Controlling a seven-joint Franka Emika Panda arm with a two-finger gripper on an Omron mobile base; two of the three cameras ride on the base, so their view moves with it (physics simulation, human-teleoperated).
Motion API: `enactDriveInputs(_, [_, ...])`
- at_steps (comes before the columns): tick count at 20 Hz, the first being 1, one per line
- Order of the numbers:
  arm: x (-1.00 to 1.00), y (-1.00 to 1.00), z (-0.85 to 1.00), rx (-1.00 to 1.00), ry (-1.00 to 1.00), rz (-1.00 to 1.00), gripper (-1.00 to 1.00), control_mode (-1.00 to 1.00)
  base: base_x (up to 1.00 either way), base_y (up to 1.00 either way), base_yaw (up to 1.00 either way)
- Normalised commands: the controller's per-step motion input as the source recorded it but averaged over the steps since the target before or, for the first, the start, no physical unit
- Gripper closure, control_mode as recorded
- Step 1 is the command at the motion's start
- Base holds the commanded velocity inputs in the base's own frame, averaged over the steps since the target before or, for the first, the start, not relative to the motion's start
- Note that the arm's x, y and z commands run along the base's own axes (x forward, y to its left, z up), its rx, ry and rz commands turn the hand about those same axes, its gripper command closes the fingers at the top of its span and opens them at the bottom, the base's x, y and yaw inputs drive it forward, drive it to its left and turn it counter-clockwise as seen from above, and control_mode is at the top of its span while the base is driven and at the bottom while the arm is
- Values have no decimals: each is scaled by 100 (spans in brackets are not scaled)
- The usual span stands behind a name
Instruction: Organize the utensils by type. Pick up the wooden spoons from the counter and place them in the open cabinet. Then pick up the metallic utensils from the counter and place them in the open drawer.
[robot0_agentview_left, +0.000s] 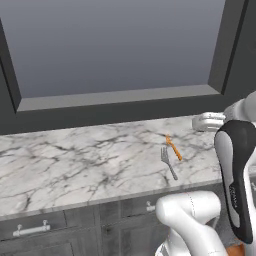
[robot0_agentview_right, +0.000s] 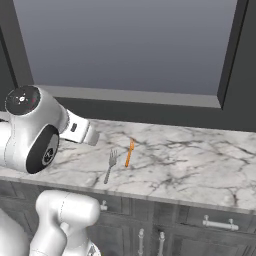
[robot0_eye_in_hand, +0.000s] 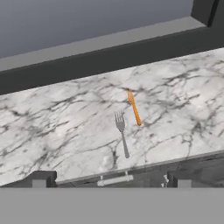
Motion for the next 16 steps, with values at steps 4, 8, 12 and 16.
enactDriveInputs(4, [12,-2,-38,1,26,0,-100,-100,0,0,0])
enactDriveInputs(8, [9,-8,-43,0,31,0,-100,-100,0,0,0])
enactDriveInputs(12, [0,-15,-49,0,27,1,-100,-100,0,0,0])
enactDriveInputs(16, [0,-10,-48,0,11,3,-100,-100,0,0,0])
